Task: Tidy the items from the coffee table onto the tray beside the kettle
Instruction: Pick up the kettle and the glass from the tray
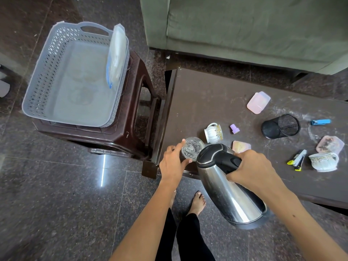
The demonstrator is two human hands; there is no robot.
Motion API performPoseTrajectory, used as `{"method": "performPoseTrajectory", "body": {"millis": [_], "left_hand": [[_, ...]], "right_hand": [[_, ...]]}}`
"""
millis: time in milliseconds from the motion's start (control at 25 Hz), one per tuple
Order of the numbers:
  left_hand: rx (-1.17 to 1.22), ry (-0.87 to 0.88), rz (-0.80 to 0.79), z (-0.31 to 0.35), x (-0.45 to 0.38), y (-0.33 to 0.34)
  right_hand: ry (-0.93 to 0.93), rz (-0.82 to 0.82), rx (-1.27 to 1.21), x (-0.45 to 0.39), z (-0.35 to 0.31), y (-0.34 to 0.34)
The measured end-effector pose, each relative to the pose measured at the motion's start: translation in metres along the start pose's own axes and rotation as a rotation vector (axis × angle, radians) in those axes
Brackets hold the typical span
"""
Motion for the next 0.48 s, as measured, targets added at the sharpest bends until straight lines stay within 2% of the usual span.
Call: {"method": "performPoseTrajectory", "body": {"millis": [480], "left_hand": [[0.018, 0.005, -0.003, 0.0004, 0.0011, -0.0009]], "right_hand": [[0.029, -0.047, -0.025, -0.0062, 0.0017, 0.0015]]}}
Point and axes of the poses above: each hand's wrist, its own x-axis away from the middle knuckle, its own y-axis out of the palm, z = x × y, the point moved 9 cm from there along -x, towards the middle knuckle, and after that the axes turned 4 degrees about -y, right-handed, at the moved point
